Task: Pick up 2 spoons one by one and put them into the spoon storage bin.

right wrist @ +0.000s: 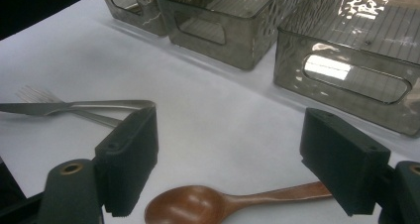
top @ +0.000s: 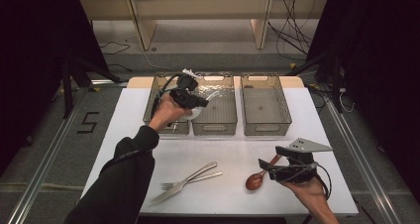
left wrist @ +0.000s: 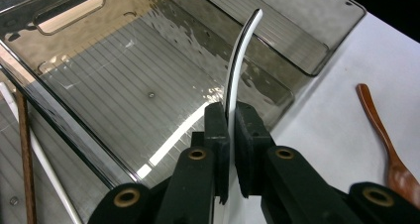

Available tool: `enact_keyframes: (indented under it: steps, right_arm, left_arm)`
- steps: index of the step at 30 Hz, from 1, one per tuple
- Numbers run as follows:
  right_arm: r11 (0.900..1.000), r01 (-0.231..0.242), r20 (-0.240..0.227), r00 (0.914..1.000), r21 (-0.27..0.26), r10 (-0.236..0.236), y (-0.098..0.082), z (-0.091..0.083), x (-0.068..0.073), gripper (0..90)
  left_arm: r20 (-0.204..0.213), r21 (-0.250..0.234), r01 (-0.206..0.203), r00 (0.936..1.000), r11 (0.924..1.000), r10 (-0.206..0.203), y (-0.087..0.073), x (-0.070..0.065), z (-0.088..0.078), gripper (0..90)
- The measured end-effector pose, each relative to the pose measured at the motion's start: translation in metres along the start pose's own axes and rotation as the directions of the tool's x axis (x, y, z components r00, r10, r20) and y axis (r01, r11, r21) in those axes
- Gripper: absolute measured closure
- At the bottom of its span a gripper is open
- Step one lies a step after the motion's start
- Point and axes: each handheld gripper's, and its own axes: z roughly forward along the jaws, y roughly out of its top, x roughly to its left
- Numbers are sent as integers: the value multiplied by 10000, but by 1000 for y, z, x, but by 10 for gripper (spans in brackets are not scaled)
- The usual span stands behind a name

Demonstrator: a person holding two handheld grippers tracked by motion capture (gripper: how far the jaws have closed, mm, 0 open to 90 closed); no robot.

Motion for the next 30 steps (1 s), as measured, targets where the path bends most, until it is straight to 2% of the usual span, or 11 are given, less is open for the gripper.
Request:
enact_keyframes:
  steps: [6,7,16,25,30]
  right_arm:
    - [10000,5,-10,10000,7,-5,0,0,0,237]
    - [10000,1,-2,10000,15,-1,0,0,0,237]
    - [10000,-3,-22,10000,36,3,0,0,0,237]
    - [10000,29,-30,10000,37,-29,0,0,0,237]
    - [10000,-3,-29,10000,24,3,0,0,0,237]
  left_arm:
    - [-197,-219,262,9995,9994,-266,2,7,7,849]
    - [-221,-131,235,9995,9996,-238,2,8,8,849]
    - [-194,-353,713,9972,9968,-720,4,12,20,848]
    - [-268,-426,949,9950,9946,-961,4,16,32,847]
    - [-294,-368,921,9952,9951,-932,4,15,39,846]
